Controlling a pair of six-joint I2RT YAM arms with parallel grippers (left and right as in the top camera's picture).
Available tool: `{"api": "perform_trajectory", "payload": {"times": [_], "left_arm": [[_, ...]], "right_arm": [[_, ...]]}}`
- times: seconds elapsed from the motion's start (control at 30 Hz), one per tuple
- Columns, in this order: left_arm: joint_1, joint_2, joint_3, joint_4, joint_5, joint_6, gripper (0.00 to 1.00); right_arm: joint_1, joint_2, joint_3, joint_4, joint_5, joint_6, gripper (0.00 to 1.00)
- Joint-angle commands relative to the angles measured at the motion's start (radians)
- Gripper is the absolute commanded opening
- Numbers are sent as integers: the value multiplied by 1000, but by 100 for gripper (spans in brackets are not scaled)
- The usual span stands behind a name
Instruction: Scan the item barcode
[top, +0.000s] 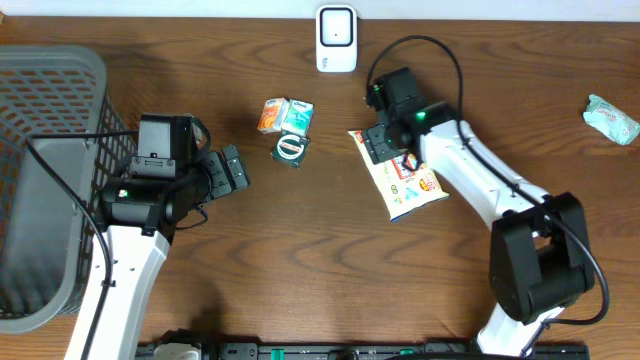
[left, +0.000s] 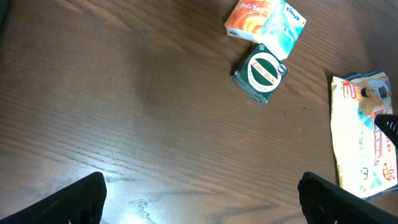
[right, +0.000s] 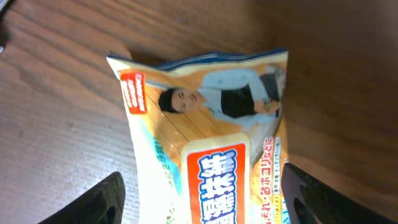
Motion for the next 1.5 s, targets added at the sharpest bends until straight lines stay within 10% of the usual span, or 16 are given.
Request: {"api": "perform_trajectory", "payload": {"times": [0.0, 0.27, 0.63, 1.07, 1.47], "left_arm": [[6, 2, 9, -2, -13, 3, 98], [6, 2, 9, -3, -13, 3, 98], [6, 2, 9, -2, -13, 3, 97], [6, 2, 9, -3, -13, 3, 98], [6, 2, 9, -3, -13, 3, 98]], "right_arm": [[-24, 31, -48, 3, -104, -30, 80], [-37, 80, -129, 55, -52, -36, 74], [-36, 121, -139, 71, -53, -10, 2], [-36, 13, 14, 138, -166, 130, 1], [-23, -11, 35, 599, -264, 147, 1]]}}
